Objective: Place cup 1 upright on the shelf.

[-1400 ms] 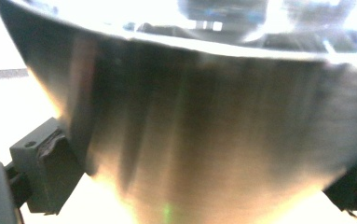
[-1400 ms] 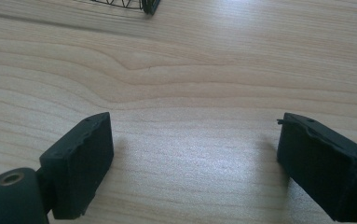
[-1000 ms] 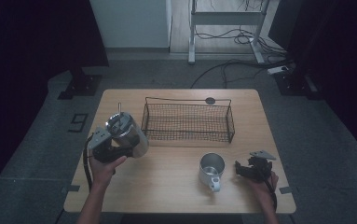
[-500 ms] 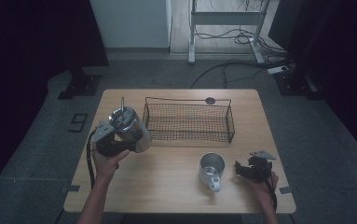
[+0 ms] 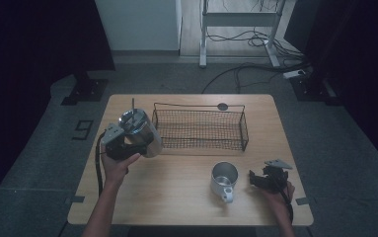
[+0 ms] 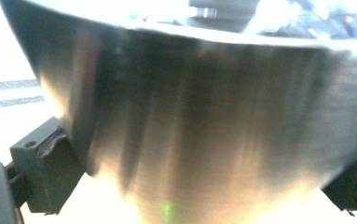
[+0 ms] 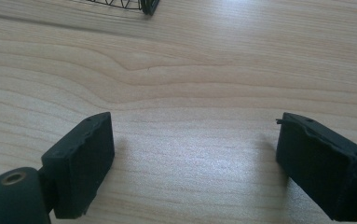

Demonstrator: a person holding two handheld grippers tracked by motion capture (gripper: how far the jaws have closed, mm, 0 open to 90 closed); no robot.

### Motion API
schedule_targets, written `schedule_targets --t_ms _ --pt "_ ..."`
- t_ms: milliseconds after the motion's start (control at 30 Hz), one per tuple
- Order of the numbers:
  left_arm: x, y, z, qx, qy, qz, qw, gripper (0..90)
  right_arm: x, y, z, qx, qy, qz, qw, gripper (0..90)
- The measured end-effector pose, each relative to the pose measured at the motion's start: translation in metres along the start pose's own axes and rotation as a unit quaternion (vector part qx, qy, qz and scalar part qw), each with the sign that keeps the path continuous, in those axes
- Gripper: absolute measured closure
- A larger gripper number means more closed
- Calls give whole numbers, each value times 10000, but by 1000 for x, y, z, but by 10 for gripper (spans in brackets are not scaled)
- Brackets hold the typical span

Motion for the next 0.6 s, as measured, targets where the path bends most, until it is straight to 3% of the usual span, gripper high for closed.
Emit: schedule_targets --t_ms 300,600 --pt "-10 -3 -16 -32 -24 -41 10000 40 0 0 0 17 9 -15 10000 114" --pt "-15 5 -30 16 -47 -134 9999 41 0 1 0 53 24 -40 10000 124"
Point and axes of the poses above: each handheld gripper's, and its own axes: z roughly backward along the jaws, x roughly out of its underside, y roughly to its right, the point moved 3 cm from there along -z, roughly forward along the jaws, and after that the axes turned 6 degrees about -x, right-handed, at the moved point
